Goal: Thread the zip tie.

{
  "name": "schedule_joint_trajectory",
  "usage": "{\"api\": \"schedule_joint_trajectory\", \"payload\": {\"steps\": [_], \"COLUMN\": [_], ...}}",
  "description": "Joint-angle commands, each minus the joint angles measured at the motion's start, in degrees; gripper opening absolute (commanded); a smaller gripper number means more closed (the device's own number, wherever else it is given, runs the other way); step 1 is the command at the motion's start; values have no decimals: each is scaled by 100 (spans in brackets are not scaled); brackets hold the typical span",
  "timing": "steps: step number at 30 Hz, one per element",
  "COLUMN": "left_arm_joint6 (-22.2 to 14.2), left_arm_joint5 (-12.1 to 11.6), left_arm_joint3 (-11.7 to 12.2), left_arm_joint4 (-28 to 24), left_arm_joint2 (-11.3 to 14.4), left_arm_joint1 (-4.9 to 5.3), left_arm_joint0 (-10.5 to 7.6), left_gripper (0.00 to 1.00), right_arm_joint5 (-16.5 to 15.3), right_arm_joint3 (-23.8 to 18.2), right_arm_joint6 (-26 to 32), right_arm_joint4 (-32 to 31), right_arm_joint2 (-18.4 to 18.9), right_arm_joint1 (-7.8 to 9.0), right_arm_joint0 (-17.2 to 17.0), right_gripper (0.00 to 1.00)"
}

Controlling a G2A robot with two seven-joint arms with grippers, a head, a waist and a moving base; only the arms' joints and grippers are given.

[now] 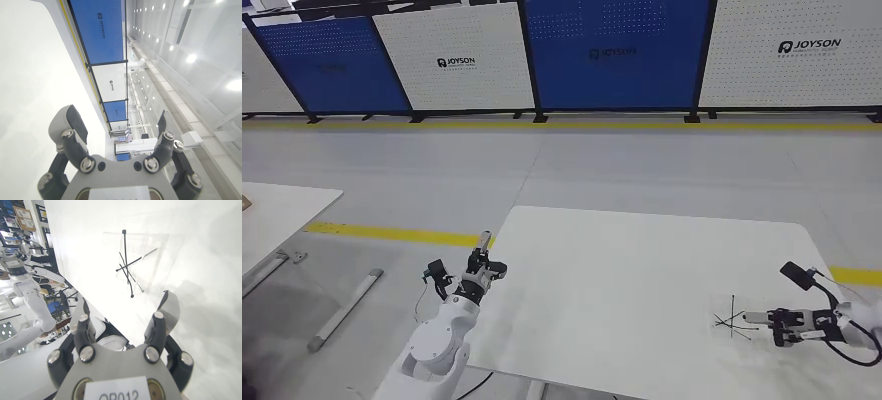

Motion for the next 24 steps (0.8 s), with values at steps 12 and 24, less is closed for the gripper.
{"api": "schedule_joint_trajectory", "payload": {"steps": [12, 24], "left_arm_joint6": [0, 0], "left_arm_joint5": [0, 0], "left_arm_joint3": [0, 0], "left_arm_joint4": [0, 0], "left_arm_joint2": [0, 0], "left_arm_joint1": [0, 0], "left_arm_joint0": [0, 0], "left_gripper": [100, 100], "right_arm_joint5": [332, 478], "right_arm_joint3": [288, 299], "right_arm_joint6": [0, -62], "right_arm_joint4": [6, -79], "right_arm_joint2": [-308, -387], "right_arm_joint1": [-71, -75], "right_arm_joint0": [278, 281], "right_gripper": [31, 20]}}
